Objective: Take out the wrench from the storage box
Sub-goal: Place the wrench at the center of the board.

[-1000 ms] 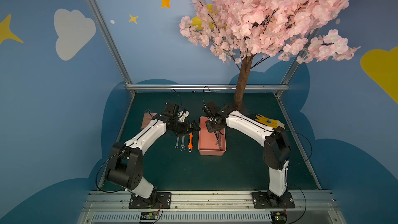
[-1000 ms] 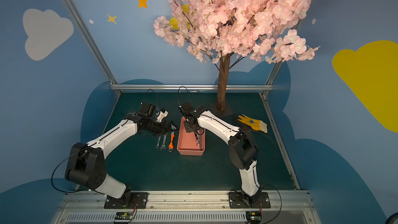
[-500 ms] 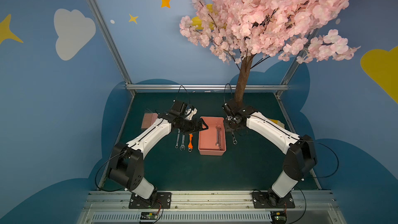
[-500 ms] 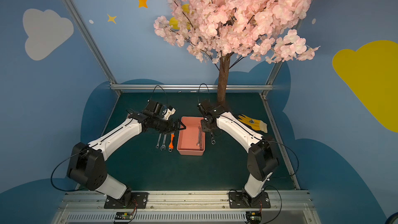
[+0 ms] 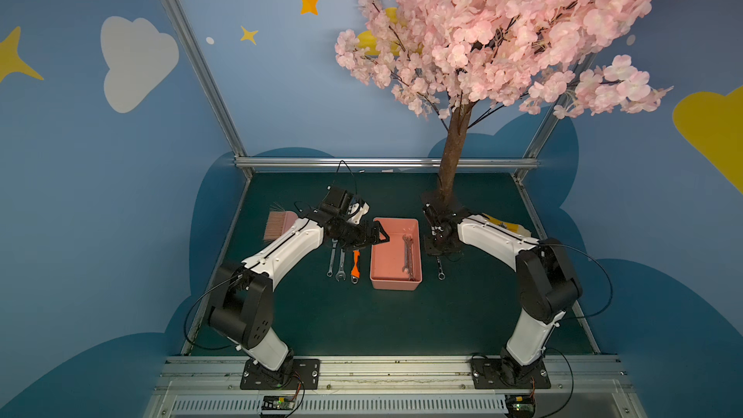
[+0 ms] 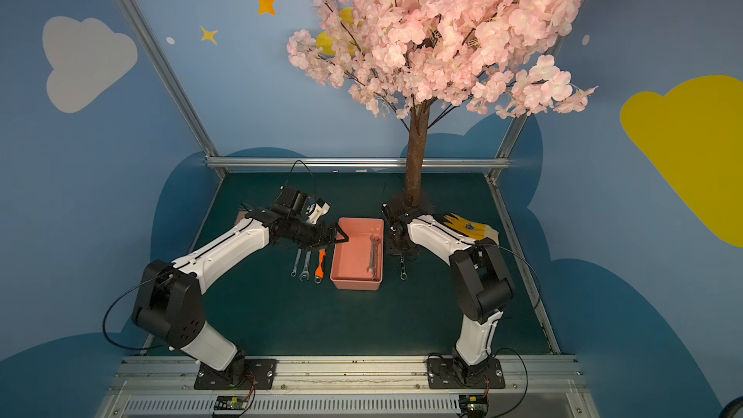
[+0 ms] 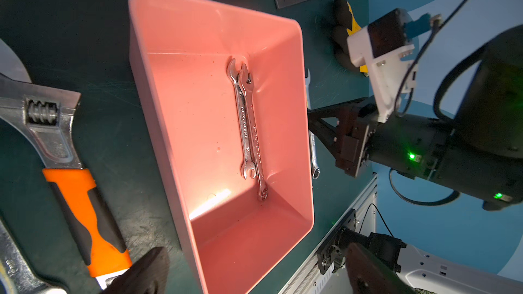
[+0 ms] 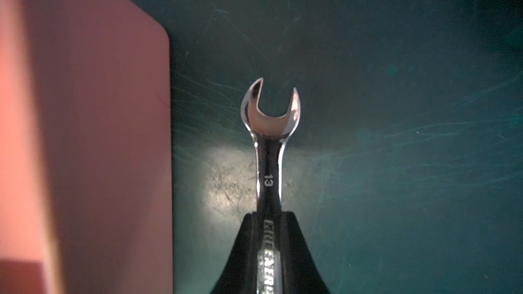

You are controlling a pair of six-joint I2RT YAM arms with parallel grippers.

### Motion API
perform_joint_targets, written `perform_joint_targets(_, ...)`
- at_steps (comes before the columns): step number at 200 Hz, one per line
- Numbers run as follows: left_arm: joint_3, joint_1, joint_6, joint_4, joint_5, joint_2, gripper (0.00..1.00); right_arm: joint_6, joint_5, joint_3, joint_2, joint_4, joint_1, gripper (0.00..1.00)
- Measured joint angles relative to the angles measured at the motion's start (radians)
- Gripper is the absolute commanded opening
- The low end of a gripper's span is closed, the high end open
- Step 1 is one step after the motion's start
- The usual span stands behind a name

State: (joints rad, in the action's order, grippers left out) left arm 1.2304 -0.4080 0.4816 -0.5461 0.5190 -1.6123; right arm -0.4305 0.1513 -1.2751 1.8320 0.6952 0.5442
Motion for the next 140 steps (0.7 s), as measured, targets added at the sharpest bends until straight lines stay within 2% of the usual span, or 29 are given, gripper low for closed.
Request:
perform_joint_targets(35,0.0,0.0,-0.007,-0.014,-0.007,-0.007,1.0,-0.017,-0.018,0.0,0.078,-0.03,-0.004,0.01)
perform_joint_targets(59,0.003,0.0,-0.014,-0.029,-0.016,-0.013,1.0,-0.02,-0.019,0.0,0.092,-0.039,-0.006,0.19)
perform_joint_targets(97,0.013,0.0,-0.026,-0.042,-0.019,-0.019,1.0,-0.022,-0.015,0.0,0.087,-0.038,-0.008,0.37)
perform_joint_targets(140,0.013,0.0,-0.037,-0.058,-0.022,-0.019,1.0,0.004,0.005,-0.044,0.013,0.036,0.0,0.39)
